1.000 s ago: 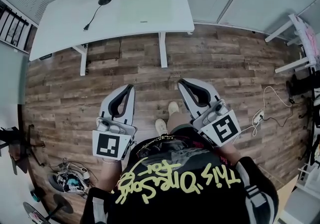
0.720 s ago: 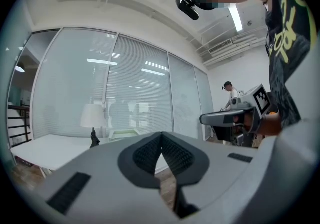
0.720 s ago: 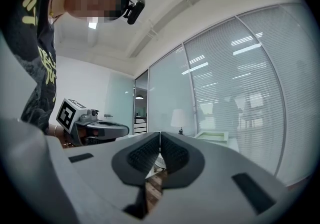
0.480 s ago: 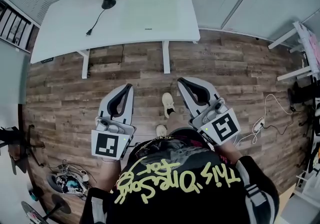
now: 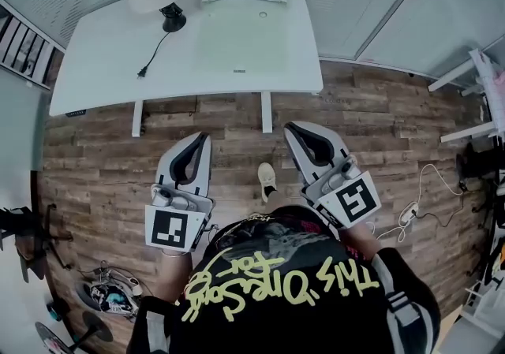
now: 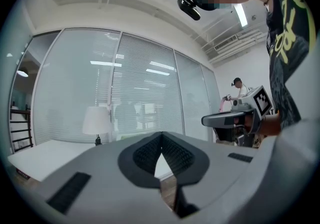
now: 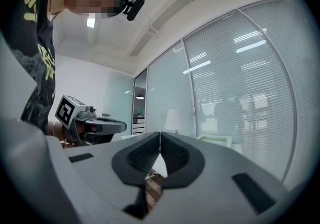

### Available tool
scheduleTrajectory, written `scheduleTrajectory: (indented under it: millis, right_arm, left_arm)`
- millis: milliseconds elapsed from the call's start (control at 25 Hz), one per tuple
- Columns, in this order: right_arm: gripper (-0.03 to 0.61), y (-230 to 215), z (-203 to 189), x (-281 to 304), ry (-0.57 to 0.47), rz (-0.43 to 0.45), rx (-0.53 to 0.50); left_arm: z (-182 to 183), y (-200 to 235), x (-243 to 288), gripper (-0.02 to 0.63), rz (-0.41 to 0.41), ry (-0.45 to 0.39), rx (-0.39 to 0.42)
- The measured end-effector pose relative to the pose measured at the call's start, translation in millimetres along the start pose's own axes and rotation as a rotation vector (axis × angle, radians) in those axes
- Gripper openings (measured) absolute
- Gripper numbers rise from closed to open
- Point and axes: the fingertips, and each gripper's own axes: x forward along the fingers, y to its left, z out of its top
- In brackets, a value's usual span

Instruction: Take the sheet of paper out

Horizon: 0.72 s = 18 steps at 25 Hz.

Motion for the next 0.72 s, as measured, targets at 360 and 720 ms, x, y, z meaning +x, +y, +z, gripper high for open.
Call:
scheduleTrajectory:
  millis: [360,720]
  right_arm:
    - [0.008,-39.8,0.1,29.4,0.007,0.007,0.013]
    - [0.008,-71.7,1.6,53.1,0.005,0.024,0.012]
  left_arm:
    - [4.3,18.8,42.3,0.006,0.007,0.001,0.02]
    - [9.0,33.3,74.6,0.006,0.035,-0.001,0.0]
